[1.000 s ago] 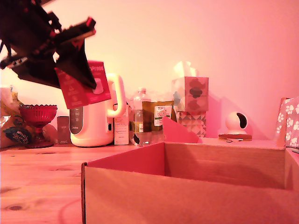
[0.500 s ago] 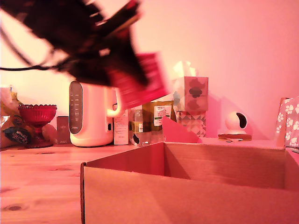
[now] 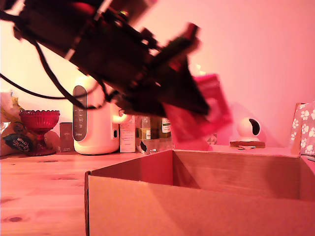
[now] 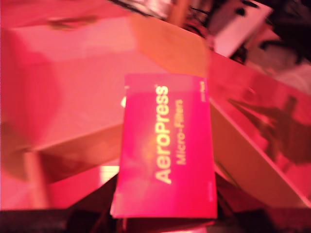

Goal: Pick the red carton of coffee filters and place it in the cardboard box

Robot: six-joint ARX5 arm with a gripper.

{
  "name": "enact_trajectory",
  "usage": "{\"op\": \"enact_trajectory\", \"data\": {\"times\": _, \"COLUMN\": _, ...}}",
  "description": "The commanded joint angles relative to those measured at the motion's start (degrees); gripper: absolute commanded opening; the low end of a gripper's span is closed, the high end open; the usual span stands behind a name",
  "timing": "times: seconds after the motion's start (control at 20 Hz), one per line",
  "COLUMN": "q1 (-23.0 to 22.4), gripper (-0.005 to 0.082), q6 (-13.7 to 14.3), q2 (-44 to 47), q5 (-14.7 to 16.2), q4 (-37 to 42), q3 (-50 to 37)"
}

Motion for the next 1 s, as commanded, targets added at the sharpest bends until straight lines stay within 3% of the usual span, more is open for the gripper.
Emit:
{"op": "enact_trajectory", "data": {"times": 0.0, "q1": -0.26, "gripper": 0.0213, "q6": 0.92, "q2": 2.25, "q5": 0.50, "q4": 0.35, "q3": 0.31}}
{"op": "enact_trajectory", "data": {"times": 0.45, "q1": -0.50, "gripper": 0.0242, "q6": 3.04, "q2": 8.09, "q5": 1.92, "q4": -19.04, "q3": 10.86}}
{"op": "enact_trajectory", "data": {"times": 0.6, "q1": -0.50, "gripper": 0.0435, "q6": 3.69, "q2": 8.09, "q5": 1.95, "q4": -21.14, "q3": 11.93}}
{"op": "enact_trajectory", "data": {"times": 0.7, "q1": -0.61, "gripper": 0.0681, "q6": 4.48, "q2": 8.07, "q5": 3.30, "q4": -23.04, "q3": 13.07}}
{"op": "enact_trajectory", "data": {"times": 0.75, "q1": -0.81, "gripper": 0.0741, "q6": 4.52, "q2": 8.02, "q5": 3.65, "q4": -24.28, "q3": 14.03}}
{"op": "enact_trajectory", "data": {"times": 0.85, "q1": -0.83, "gripper": 0.0739, "q6": 4.52, "q2": 7.93, "q5": 3.39, "q4": -25.62, "q3": 15.58}}
{"op": "enact_trajectory", "data": {"times": 0.95, "q1": -0.81, "gripper": 0.0678, "q6": 4.92, "q2": 7.37, "q5": 2.73, "q4": -26.45, "q3": 16.15}}
